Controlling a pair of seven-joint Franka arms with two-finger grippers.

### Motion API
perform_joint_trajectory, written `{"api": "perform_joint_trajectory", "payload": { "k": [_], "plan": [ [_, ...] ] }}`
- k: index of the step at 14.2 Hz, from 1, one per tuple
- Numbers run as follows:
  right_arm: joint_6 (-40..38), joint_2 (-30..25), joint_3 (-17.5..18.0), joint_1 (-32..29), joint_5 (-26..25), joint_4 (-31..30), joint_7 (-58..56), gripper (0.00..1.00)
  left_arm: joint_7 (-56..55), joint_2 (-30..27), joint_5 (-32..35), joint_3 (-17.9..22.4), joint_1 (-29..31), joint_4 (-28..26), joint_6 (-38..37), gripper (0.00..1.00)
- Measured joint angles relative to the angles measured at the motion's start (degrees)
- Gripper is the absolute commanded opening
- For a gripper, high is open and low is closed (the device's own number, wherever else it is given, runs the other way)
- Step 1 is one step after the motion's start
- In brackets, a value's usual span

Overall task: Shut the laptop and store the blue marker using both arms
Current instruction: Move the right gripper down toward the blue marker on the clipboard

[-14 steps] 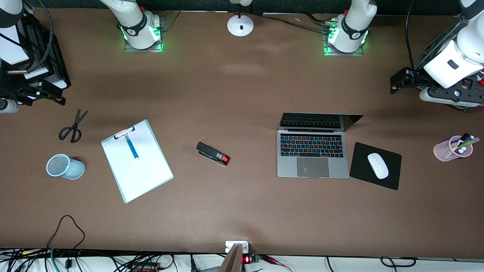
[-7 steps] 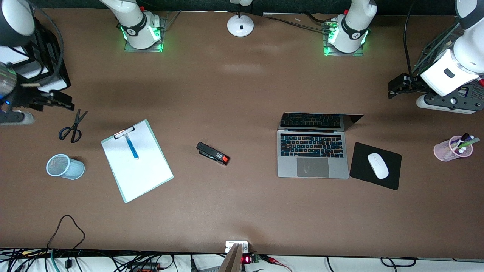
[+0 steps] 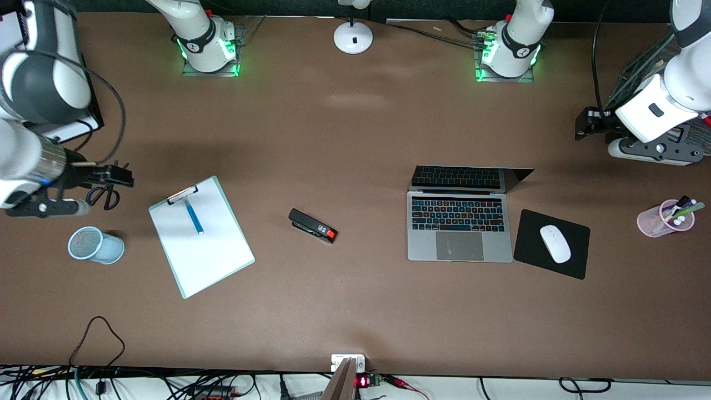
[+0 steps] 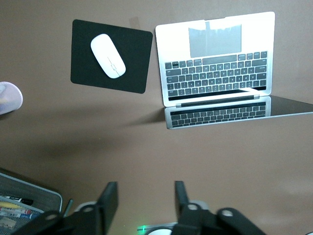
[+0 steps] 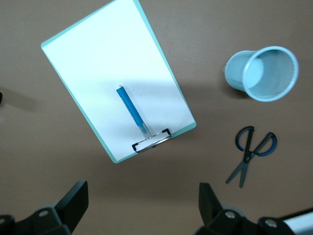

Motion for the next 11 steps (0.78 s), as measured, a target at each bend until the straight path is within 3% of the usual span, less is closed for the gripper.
{"api": "perform_joint_trajectory", "payload": {
  "k": [2,11],
  "plan": [
    [2.2,2.4,0.1,1.0,0.0,-0.6,-1.6,1.0,0.0,0.0,0.0,0.0,0.0,0.0,-0.8,0.0],
    [11.7,10.9,0.2,1.7,0.0,-1.6,-14.6,0.99,0.0,0.1,0.0,-0.1,0.0,0.3,-2.7,0.0]
  ]
}}
